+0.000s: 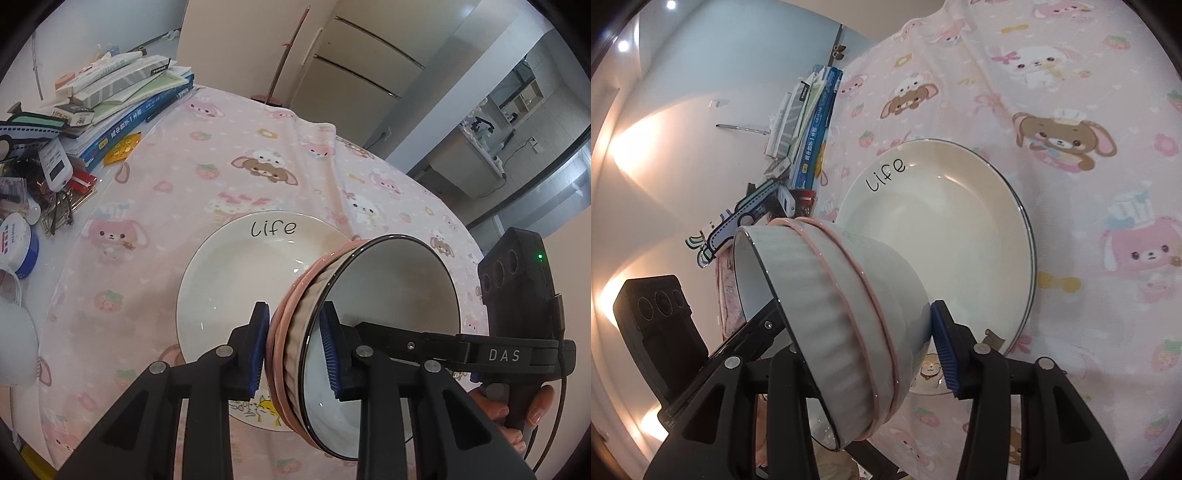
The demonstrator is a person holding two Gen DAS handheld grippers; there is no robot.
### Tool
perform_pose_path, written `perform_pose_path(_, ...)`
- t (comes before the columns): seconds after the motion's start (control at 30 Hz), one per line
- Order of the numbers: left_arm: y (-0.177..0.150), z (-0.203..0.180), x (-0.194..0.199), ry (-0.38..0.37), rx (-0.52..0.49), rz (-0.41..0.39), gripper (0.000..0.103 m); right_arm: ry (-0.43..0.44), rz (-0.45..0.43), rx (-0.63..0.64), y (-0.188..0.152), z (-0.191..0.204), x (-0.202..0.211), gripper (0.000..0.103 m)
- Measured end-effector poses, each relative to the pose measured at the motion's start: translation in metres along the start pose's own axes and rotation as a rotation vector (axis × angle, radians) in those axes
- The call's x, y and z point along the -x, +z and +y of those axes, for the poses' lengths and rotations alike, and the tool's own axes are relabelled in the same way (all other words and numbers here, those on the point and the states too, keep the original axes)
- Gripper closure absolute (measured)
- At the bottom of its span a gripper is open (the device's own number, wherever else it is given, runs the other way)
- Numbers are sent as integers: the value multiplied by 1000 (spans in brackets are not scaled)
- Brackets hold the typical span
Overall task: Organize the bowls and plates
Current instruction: 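Lift the bowl stack with both grippers and carry it over the plates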
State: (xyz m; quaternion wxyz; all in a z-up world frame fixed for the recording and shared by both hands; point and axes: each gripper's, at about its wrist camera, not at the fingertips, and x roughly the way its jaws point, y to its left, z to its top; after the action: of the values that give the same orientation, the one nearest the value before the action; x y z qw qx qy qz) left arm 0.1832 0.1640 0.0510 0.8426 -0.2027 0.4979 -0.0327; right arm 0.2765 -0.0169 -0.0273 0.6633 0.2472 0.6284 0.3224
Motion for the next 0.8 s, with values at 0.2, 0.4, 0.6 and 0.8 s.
perform_pose_path(0.2,3,7,-12,-4,3,21,74,-14,17,-14,5,-4,-10,58)
perform_pose_path(0.4,6,11,-22,-8,8,41,74,-25,29,-24,9,-9,-14,58)
perform_pose_path(0.6,7,16,-29,-9,17,53,74,-34,40,-30,13,-12,-21,58)
perform_pose_path(0.8,7,21,-36,-15,22,72,74,-55,55,-19,14,-15,-27,58)
